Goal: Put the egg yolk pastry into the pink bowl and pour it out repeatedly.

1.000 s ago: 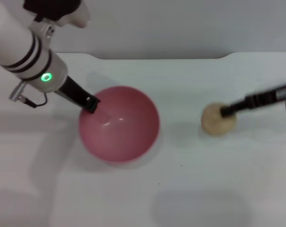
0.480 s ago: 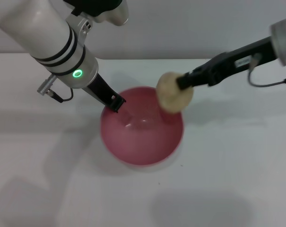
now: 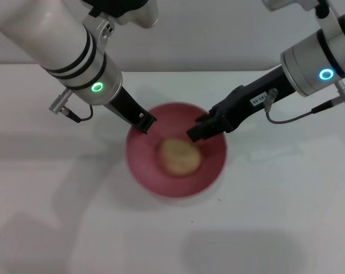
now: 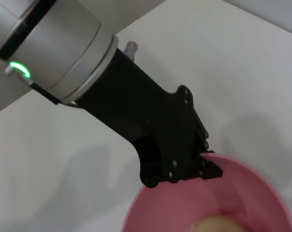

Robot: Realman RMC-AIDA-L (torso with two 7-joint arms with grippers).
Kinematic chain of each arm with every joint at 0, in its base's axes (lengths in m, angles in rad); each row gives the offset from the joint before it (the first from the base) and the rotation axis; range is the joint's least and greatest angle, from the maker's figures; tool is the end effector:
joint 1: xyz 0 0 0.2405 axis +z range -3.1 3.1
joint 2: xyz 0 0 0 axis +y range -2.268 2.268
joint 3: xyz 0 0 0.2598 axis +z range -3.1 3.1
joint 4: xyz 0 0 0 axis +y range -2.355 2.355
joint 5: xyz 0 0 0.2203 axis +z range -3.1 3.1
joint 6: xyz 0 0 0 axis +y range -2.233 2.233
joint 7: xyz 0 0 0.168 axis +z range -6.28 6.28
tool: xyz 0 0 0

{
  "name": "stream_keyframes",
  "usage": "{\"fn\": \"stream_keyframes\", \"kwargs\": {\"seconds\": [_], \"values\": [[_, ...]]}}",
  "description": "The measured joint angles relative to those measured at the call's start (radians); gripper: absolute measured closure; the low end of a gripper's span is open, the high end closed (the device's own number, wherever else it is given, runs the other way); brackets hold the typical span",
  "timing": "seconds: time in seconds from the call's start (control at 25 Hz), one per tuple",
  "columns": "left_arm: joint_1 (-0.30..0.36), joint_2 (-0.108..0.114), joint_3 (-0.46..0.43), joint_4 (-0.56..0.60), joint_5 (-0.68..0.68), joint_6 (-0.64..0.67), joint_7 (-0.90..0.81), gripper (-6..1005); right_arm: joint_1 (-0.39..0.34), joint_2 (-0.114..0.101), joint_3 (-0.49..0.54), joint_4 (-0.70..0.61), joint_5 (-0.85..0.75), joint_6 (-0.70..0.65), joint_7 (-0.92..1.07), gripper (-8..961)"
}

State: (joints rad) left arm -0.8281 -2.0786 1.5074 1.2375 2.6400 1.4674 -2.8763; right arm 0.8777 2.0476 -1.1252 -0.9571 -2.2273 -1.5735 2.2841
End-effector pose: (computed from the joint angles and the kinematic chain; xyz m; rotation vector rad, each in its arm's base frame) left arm -0.1250 0.4043 -0.0512 -2.4794 -0.9595 0.4800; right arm 0.1191 0.4036 -0.0358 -2.9651 0.8782 0.0048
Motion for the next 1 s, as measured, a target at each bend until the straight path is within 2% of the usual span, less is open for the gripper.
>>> {"fn": "stream_keyframes", "kwargs": {"seconds": [0.08,0.2,0.4,0.48,0.52,0.56,0.64,0.84,0.92,1.0], "values": [[0.003,0.000,0.001,-0.003,-0.001,-0.015,0.001,1001,-0.005,0.003,0.013,-0.018,-0.002,0.003,0.008,701],[0.013,0.000,0.001,-0.006,0.000,-0.040,0.003,1001,-0.018,0.004,0.041,-0.039,-0.001,0.011,0.026,465],[0.060,0.008,-0.002,-0.009,0.007,-0.147,0.005,1000,-0.085,-0.002,0.160,-0.118,-0.005,0.010,0.094,452],[0.118,0.014,-0.009,0.001,0.005,-0.258,0.008,1000,-0.123,-0.014,0.197,-0.143,-0.029,0.004,0.135,447],[0.118,0.014,-0.009,0.001,0.005,-0.258,0.008,1000,-0.135,-0.019,0.207,-0.149,-0.045,0.004,0.152,445],[0.168,0.016,-0.009,0.030,0.003,-0.344,0.013,1000,-0.151,-0.026,0.220,-0.153,-0.069,0.001,0.173,442],[0.218,0.016,0.003,0.068,0.001,-0.428,0.019,1000,-0.175,-0.033,0.263,-0.153,-0.120,-0.005,0.202,437],[0.382,0.017,0.125,0.201,-0.016,-0.693,0.070,1000,-0.245,-0.033,0.380,-0.145,-0.159,-0.013,0.207,437],[0.424,0.018,0.172,0.227,-0.014,-0.770,0.099,1000,-0.287,-0.035,0.415,-0.144,-0.163,-0.018,0.205,437],[0.463,0.019,0.227,0.235,-0.003,-0.869,0.131,1000,-0.300,-0.038,0.422,-0.144,-0.163,-0.019,0.205,437]]}}
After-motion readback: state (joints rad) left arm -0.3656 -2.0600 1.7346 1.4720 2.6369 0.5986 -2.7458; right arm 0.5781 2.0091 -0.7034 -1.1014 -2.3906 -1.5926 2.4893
